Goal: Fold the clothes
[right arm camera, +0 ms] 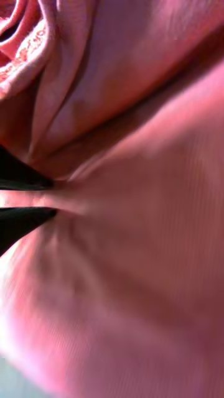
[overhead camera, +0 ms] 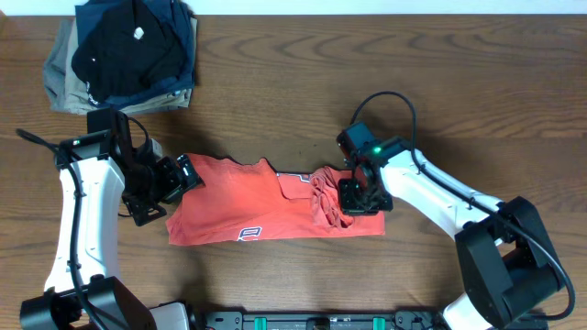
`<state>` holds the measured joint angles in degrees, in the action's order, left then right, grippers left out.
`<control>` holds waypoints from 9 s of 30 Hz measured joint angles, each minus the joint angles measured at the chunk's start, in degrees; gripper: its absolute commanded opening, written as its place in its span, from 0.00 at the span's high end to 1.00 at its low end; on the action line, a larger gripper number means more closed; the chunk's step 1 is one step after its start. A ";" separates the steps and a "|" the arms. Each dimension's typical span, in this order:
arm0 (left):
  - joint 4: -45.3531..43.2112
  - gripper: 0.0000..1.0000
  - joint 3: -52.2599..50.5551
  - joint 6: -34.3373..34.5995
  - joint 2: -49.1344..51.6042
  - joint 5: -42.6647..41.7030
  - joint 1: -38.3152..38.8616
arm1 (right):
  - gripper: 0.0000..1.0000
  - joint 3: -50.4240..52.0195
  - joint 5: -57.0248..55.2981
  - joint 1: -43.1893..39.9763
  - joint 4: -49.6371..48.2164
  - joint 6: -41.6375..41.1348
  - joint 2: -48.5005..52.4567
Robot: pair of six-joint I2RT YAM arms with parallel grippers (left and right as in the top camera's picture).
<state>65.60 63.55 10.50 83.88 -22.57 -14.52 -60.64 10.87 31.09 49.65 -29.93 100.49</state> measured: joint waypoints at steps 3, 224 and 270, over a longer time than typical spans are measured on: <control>0.00 0.02 0.00 0.00 0.00 0.00 0.00 | 0.91 0.09 1.29 1.46 -2.10 -0.74 0.00; -19.56 0.58 9.99 24.57 18.49 -1.16 56.22 | 0.01 -28.24 -15.30 -48.68 23.17 3.43 1.25; -13.62 0.53 8.66 15.34 16.24 5.75 52.74 | 0.01 -28.24 -15.30 -48.68 23.17 3.43 1.25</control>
<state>51.99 72.20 25.85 100.12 -16.82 38.22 -88.88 -4.43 -17.58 72.82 -26.50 101.73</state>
